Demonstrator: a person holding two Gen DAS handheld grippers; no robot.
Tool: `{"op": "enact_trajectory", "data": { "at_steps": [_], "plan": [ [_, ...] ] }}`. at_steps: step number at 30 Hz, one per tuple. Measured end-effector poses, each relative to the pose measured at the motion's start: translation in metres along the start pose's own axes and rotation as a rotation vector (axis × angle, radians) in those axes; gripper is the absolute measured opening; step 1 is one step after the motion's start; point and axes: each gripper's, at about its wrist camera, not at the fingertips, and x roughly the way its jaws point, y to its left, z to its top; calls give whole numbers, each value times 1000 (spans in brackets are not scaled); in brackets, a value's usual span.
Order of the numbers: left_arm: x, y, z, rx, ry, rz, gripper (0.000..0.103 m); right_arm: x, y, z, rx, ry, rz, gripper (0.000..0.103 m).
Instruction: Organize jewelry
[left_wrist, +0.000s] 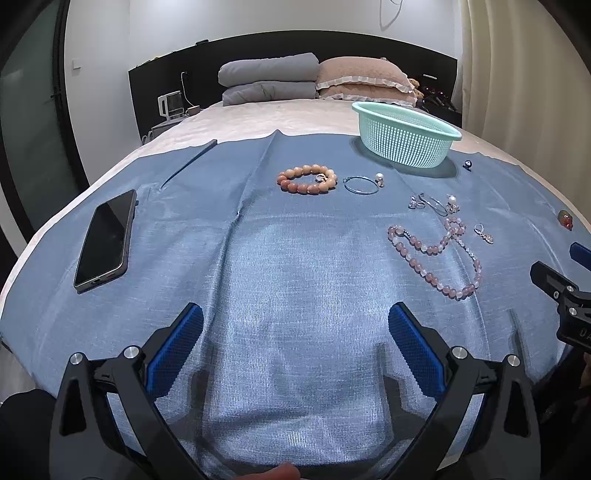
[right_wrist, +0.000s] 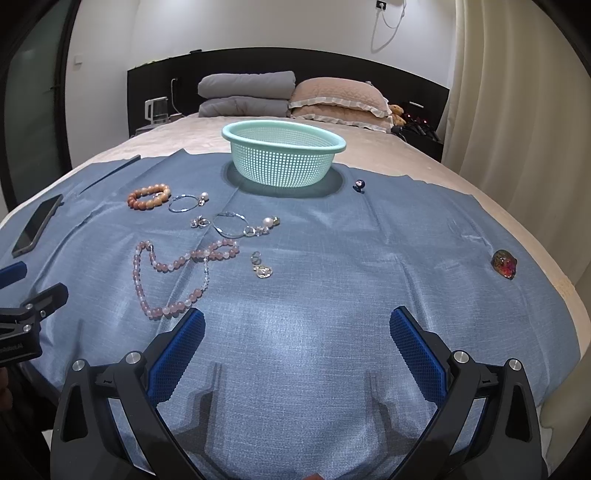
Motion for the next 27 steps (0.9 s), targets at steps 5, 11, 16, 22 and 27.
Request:
{"op": "enact_trajectory", "data": {
  "at_steps": [5,11,16,22,27],
  "plan": [
    [1,1,0,-3,9,3,98,2,3,-1,-14,11,-2,96],
    [3,3,0,-12,16,-1,98,2,4,-1,-16,8,-3,96],
    [3,2,0,-5,19,-6,98,2,3,-1,-14,9,-7,96],
    [3,2,0,-8,18,-3,98,2,4,-1,-15,9,-7,96],
    [3,2,0,-8,22,-1,98,2,4,-1,-21,7,-7,96]
  ]
}}
